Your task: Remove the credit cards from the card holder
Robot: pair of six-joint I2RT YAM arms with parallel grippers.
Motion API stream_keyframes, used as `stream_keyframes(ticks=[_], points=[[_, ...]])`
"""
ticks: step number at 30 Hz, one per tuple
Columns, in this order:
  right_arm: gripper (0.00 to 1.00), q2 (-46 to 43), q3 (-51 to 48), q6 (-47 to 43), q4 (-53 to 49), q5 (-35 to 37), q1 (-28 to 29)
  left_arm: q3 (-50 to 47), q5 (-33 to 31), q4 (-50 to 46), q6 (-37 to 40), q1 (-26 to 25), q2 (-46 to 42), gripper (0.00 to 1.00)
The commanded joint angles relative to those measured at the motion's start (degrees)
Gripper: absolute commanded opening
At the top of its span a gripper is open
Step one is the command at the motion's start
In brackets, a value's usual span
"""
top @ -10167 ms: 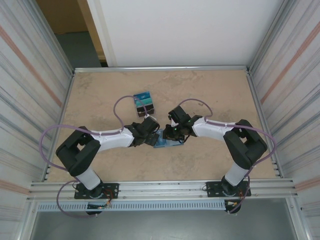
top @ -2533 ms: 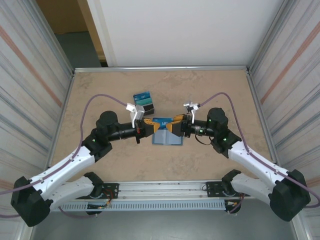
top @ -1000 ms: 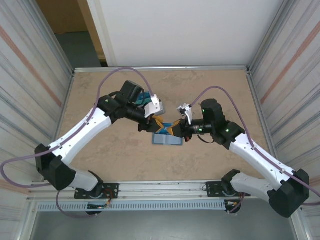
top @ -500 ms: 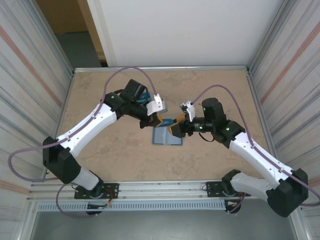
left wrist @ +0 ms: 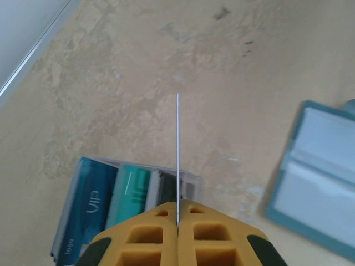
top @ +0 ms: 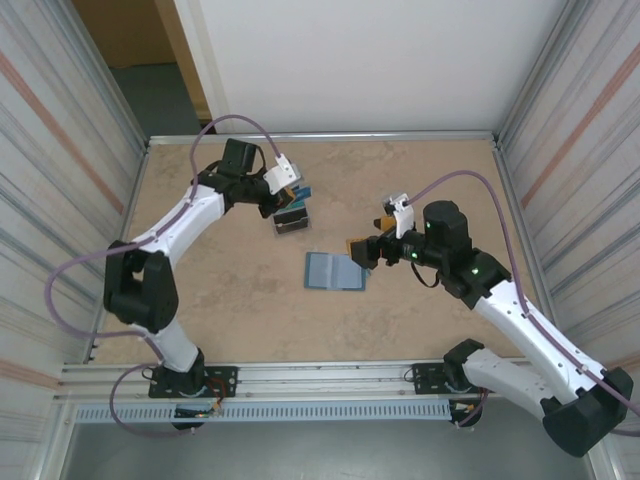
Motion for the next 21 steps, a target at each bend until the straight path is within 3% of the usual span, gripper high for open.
stream_keyframes(ticks=[1,12,21], points=[[0.99,-1.48,-0.41,2.48,-2.39,6.36,-0.59,3.81,-0.34,2.44,3.69,1.42,3.25,0.00],[0.99,-4.03,-0.98,5.73,-5.07,11.33,-0.57,7.31,2.72,5.30,5.76,5.71,11.41,0.00],[0.99,-4.85,-1.38,7.35,-4.59,13.59,-0.55,11.00,1.54,3.13,8.42,6.71,16.66,0.00]])
